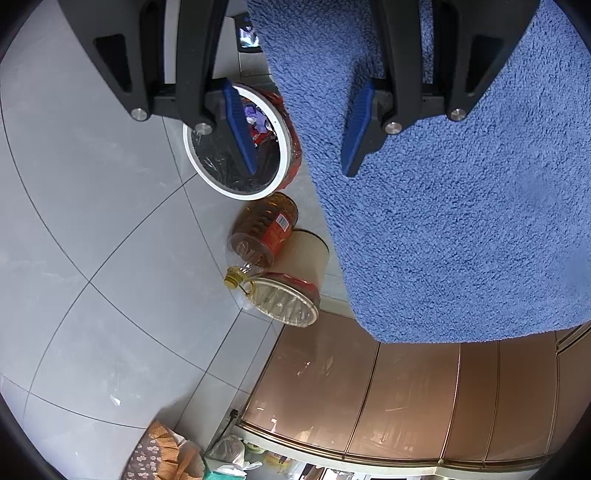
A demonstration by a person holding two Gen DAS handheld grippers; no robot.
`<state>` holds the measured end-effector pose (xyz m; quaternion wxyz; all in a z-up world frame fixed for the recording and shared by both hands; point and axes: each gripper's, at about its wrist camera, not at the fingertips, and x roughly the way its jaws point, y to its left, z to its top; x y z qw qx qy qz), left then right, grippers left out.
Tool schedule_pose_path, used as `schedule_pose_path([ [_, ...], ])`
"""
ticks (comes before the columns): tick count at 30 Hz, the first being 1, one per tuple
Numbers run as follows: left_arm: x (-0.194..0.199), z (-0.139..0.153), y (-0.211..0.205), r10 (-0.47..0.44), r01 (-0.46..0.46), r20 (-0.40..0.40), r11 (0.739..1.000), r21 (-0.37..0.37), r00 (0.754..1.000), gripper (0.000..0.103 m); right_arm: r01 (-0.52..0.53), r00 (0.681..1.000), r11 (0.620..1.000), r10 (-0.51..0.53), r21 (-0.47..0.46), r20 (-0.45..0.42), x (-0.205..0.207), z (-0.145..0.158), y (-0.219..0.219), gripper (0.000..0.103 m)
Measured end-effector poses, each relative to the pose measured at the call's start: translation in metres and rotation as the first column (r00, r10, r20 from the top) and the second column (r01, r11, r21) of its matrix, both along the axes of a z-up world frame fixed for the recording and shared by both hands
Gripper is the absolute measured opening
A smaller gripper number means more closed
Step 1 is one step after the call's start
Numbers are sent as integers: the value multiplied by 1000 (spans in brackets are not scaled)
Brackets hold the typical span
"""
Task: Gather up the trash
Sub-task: 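Grasp the white tissue from the floor with the right tool, then drop the white tissue into the metal bin with the right tool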
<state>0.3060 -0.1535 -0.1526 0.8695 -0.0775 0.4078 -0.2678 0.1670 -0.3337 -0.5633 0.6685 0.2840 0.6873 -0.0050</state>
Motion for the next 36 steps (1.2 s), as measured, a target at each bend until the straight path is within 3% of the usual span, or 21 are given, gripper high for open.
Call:
schedule_pose_path([
  [5, 0, 0, 1, 0, 0, 1, 1000, -3, 1000, 46, -29, 997, 1000, 29, -11, 68, -19, 44, -4, 2],
  [13, 0, 0, 1, 0, 0, -1, 1000, -6, 1000, 46, -75, 975, 992, 94, -99, 202, -32, 142, -12, 2],
  [19, 0, 1, 1, 0, 0, -2, 1000, -10, 1000, 46, -50, 934, 992, 89, -120, 347, -32, 223, -19, 2],
  [26, 0, 2, 1, 1, -1, -2, 1000, -12, 1000, 46, 45, 852, 986, 45, -158, 522, -17, 314, -41, 3],
  [30, 0, 2, 1, 0, 0, -1, 1000, -12, 1000, 46, 101, 826, 971, 39, -216, 562, 7, 336, -49, 3],
  [36, 0, 1, 1, 2, -2, -1, 1000, -12, 1000, 46, 167, 851, 949, -2, -268, 525, 42, 327, -71, 8],
])
